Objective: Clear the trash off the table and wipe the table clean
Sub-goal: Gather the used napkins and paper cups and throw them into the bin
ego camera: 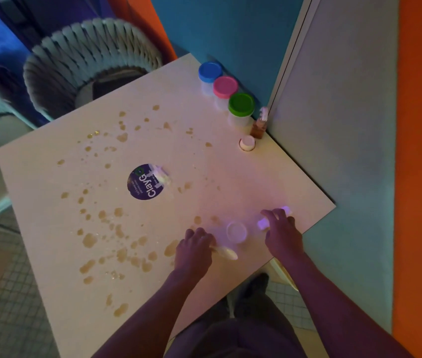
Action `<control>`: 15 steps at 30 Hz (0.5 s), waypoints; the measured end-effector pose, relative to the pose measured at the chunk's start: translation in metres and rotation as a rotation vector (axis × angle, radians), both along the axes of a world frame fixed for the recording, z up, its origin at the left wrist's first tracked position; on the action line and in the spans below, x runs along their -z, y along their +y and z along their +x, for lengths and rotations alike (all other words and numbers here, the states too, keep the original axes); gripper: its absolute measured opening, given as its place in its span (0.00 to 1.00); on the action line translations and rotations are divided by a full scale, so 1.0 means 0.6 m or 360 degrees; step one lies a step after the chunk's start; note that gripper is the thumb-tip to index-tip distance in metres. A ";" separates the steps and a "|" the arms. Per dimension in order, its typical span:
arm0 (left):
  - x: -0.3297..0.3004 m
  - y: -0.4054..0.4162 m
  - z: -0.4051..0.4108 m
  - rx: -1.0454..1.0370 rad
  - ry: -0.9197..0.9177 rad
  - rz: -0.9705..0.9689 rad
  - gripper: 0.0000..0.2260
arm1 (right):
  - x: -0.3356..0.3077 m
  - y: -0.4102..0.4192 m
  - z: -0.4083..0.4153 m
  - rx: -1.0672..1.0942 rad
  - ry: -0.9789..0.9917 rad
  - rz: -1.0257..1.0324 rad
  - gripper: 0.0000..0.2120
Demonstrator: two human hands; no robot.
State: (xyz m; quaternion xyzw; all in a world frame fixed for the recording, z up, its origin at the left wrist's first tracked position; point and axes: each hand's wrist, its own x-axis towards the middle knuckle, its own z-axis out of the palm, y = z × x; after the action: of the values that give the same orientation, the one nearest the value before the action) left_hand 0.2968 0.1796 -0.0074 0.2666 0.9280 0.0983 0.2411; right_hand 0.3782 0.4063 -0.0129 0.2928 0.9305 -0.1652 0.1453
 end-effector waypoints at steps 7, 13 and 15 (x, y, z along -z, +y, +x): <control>-0.004 -0.002 -0.009 0.0043 -0.0016 0.0060 0.09 | 0.001 0.016 -0.015 -0.0122 -0.0001 0.0167 0.17; -0.018 0.028 -0.017 -0.0025 0.0104 0.0325 0.05 | 0.002 0.039 -0.025 -0.0295 -0.0008 0.0245 0.10; -0.025 0.049 -0.021 -0.0061 0.0125 0.0332 0.03 | 0.007 0.045 -0.031 -0.0358 0.0017 0.0291 0.12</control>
State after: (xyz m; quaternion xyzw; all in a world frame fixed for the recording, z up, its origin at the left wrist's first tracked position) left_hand 0.2844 0.2089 0.0076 0.2761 0.9263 0.1884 0.1738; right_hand 0.3595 0.4335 -0.0173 0.1980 0.9694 -0.0641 0.1306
